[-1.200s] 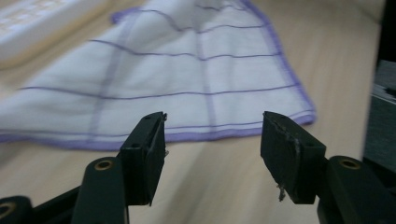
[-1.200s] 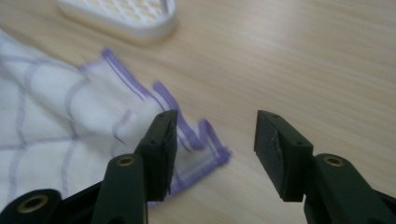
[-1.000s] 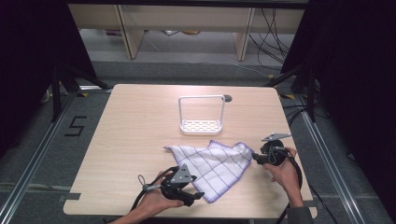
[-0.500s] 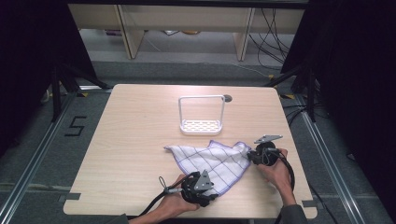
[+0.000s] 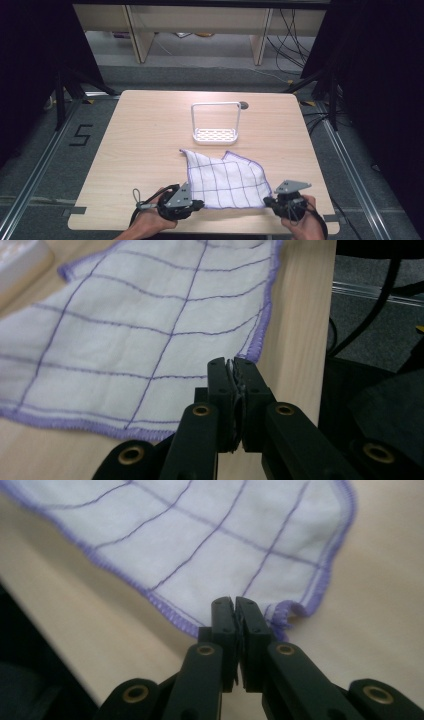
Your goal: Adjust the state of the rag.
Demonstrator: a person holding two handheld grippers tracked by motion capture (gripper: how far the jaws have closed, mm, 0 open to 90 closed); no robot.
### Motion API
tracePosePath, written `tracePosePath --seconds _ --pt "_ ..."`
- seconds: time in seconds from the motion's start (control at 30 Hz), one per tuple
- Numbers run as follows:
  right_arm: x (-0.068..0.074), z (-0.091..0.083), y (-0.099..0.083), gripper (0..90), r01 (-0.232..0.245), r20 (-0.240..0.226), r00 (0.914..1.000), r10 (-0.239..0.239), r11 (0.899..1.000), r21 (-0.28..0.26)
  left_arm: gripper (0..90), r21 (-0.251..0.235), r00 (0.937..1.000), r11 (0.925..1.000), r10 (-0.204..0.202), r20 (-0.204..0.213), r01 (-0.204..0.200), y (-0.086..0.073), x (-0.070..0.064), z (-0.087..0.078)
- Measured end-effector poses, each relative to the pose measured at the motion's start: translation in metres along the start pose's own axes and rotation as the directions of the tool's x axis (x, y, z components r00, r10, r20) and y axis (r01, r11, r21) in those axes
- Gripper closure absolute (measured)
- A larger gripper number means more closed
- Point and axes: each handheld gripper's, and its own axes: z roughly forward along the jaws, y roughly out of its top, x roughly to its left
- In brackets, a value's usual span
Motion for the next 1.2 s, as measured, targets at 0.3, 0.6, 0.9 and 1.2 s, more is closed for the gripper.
tracePosePath --seconds 0.3,0.6,0.9,1.2 --pt "0.034 0.018 0.011 69.7 0.065 -0.1 0.9933 -0.059 0.996 0.066 86.0 0.083 0.9978 0.9945 -0.063 -0.023 0.064 -0.042 0.005 -0.014" --pt "-0.001 0.043 0.111 56.4 0.119 0.051 0.9921 -0.115 0.989 -0.085 50.0 -0.007 0.9803 0.9811 -0.193 -0.039 0.193 -0.031 0.031 -0.032" --pt "-0.029 0.106 0.163 52.3 0.11 0.039 0.9931 -0.11 0.994 0.017 42.0 -0.117 0.9093 0.9225 -0.383 -0.162 0.368 -0.027 0.117 -0.027" --pt "-0.034 0.141 0.16 64.0 0.125 0.013 0.9919 -0.127 0.988 0.089 36.7 -0.139 0.8664 0.8915 -0.452 -0.212 0.431 -0.02 0.149 -0.016"
